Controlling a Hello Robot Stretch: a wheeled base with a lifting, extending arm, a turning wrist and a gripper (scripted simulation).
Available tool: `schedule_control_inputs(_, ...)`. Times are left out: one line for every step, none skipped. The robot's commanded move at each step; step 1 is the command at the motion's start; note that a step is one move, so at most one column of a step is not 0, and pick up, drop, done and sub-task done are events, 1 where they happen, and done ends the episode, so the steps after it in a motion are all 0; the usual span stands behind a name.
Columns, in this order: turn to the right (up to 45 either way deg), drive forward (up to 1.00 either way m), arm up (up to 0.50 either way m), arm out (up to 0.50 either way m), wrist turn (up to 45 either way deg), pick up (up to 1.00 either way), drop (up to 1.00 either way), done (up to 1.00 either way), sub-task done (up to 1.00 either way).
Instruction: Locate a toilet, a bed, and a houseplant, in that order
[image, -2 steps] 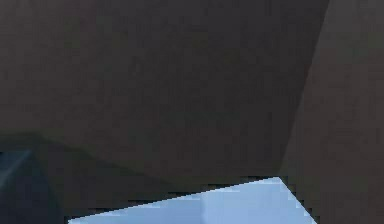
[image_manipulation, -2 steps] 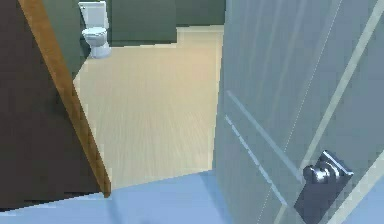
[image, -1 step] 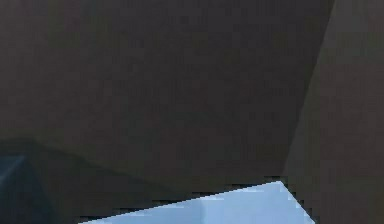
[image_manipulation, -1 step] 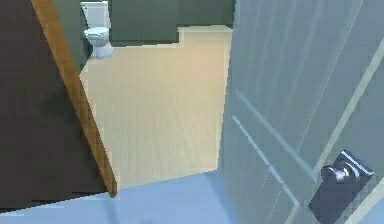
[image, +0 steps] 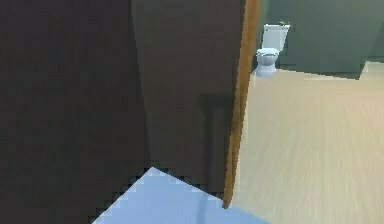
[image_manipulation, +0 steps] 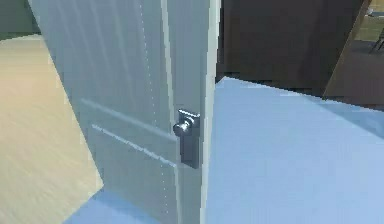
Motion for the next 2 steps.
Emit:
schedule_control_inputs(27.0, 0.0, 0.0, 0.0, 0.0, 0.0, 0.0, 0.0, 0.0)
schedule_control_inputs(3.0, 0.0, 0.0, 0.0, 0.0, 0.0, 0.0, 0.0, 0.0)
